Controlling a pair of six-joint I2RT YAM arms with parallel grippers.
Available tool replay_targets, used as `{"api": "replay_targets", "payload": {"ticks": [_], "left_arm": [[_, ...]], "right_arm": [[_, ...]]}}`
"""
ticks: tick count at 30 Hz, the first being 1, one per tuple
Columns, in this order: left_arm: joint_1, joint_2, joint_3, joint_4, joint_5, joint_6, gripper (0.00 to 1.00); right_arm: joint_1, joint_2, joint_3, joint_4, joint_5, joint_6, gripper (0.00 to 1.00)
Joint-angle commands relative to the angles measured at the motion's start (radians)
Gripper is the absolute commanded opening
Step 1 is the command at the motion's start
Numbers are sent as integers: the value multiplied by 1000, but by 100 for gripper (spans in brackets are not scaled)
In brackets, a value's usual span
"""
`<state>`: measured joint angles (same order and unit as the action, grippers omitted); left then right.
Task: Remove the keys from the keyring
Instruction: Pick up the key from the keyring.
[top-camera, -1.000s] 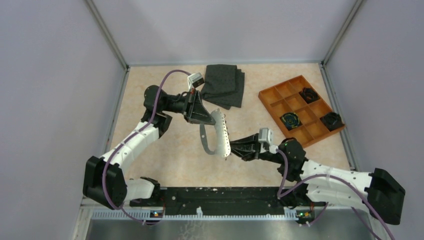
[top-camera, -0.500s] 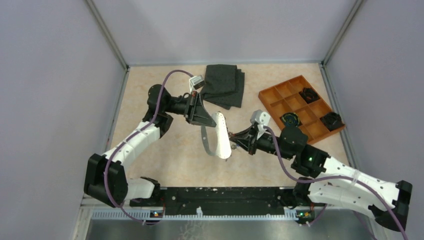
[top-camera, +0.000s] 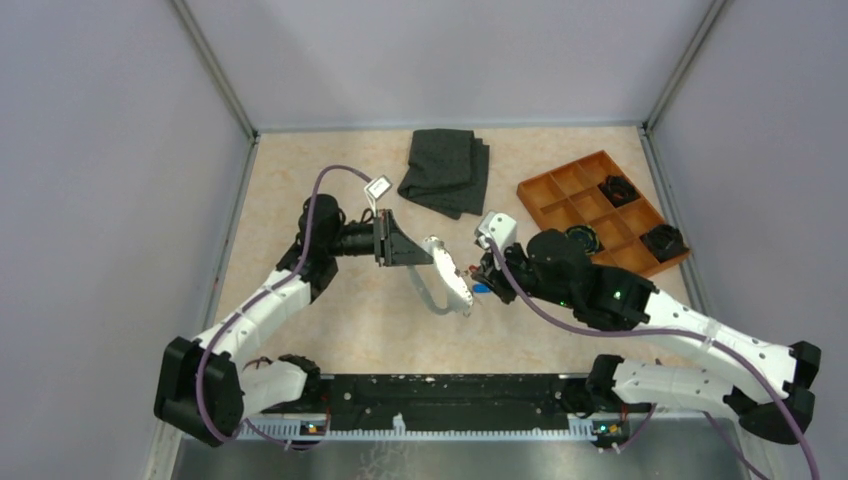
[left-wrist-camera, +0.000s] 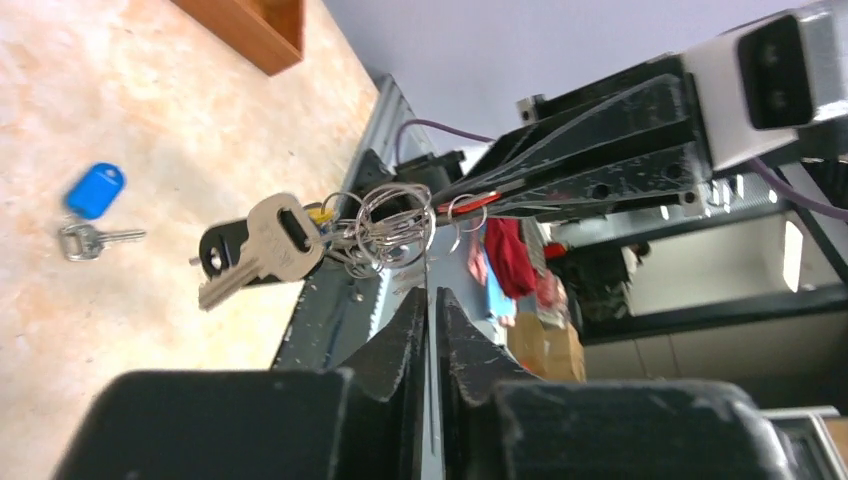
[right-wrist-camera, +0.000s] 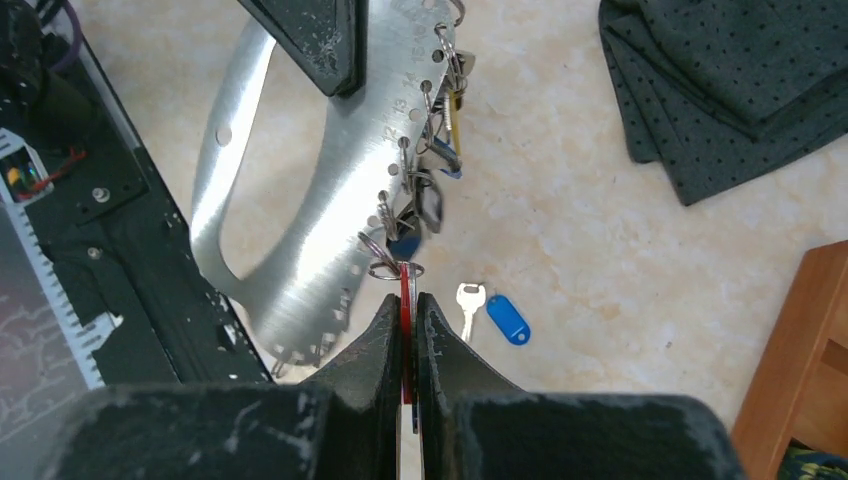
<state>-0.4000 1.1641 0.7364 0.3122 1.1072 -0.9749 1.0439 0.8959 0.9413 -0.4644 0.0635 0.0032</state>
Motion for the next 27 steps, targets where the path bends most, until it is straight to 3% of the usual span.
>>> {"api": "replay_targets", "payload": {"ticks": [1, 4, 9, 17, 23, 27], "left_arm": [[3, -85, -74, 71, -141, 80, 16], [2, -103, -117, 95, -187, 94, 22], [1, -120, -184, 159, -228, 85, 43], [2, -170, -204, -6, -390, 207, 65], [3, -266, -259, -47, -533, 272, 69], [1, -365, -279, 41, -539, 333, 68]], "right_arm": [[26, 47, 116, -90, 61, -82, 0], [61, 67, 145, -100, 112, -131, 0], [108, 84, 174, -84, 164, -210, 0], [140, 77, 195, -51, 220, -320, 0], [142, 39, 182, -8, 198, -372, 0], [142, 10, 163, 9, 144, -397, 0]]}}
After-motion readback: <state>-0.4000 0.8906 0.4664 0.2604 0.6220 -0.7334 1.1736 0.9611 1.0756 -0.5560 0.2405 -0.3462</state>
